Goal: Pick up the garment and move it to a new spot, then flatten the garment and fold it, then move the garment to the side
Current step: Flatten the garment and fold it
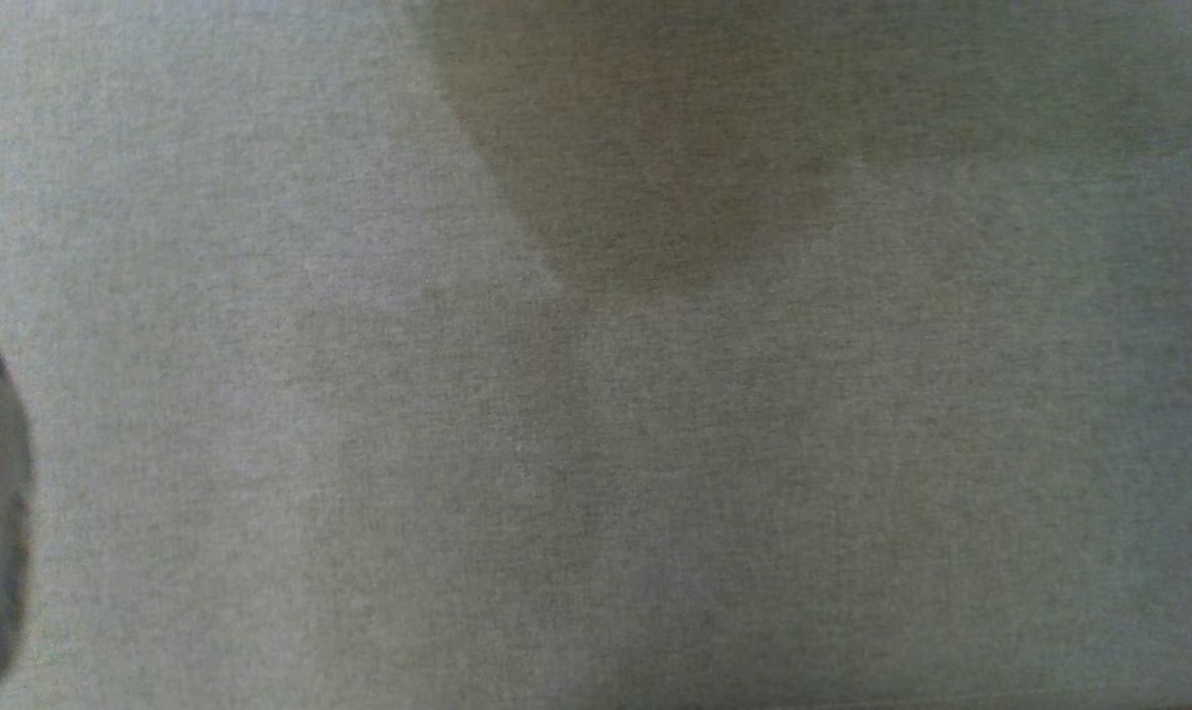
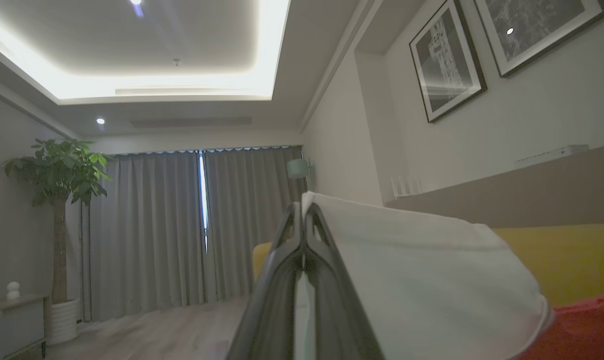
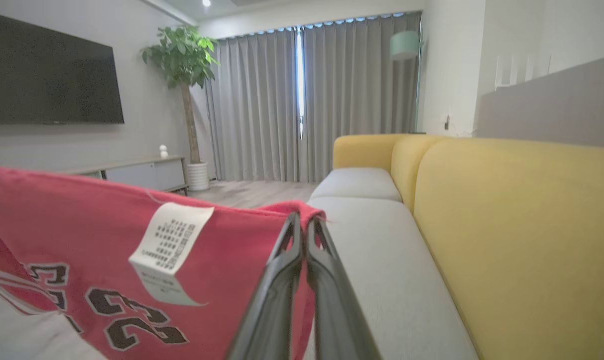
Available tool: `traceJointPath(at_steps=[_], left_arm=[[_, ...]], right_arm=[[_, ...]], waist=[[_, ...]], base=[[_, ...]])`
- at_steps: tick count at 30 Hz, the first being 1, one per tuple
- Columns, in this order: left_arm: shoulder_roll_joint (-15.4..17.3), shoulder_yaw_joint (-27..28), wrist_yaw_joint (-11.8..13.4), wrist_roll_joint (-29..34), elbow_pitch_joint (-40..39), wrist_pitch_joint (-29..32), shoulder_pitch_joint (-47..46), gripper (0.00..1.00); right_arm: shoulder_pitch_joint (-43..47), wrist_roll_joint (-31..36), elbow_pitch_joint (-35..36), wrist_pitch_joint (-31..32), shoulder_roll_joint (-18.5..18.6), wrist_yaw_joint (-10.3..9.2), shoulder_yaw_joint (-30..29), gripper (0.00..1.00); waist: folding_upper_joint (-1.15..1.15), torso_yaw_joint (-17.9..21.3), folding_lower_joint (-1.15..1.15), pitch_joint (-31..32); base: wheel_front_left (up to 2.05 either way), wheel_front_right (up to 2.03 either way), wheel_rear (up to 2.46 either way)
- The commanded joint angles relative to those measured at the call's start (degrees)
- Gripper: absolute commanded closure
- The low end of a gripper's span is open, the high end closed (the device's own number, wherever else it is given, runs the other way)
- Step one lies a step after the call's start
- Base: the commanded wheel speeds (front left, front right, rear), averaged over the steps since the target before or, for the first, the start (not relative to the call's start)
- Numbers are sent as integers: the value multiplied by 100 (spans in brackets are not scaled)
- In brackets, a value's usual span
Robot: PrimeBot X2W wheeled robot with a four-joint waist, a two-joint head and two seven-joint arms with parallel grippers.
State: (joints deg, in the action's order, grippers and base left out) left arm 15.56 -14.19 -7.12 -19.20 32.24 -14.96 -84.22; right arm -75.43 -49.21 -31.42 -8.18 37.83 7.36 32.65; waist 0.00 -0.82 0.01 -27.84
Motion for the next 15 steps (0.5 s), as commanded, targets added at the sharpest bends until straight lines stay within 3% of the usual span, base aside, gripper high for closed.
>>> traceJointPath(at_steps=[1,7,15], left_arm=[[226,66,-14,-68,-197,-2,217,100],[411,-265,-33,-313,-767,-3,1888,100],[874,-777,-35,-631,-1823,-3,4588,100]], right_arm=[[131,-63,49,-76,152,13,67,100],[817,-388,-182,-215,398,13,865,100],[2453,-1161,-1,-434,1032,13,1541,100]], waist=[[0,-53,-1,-52],[0,-103,-1,103],[0,-65,-1,842]], base=[[0,0,0],[0,0,0],[0,0,0]])
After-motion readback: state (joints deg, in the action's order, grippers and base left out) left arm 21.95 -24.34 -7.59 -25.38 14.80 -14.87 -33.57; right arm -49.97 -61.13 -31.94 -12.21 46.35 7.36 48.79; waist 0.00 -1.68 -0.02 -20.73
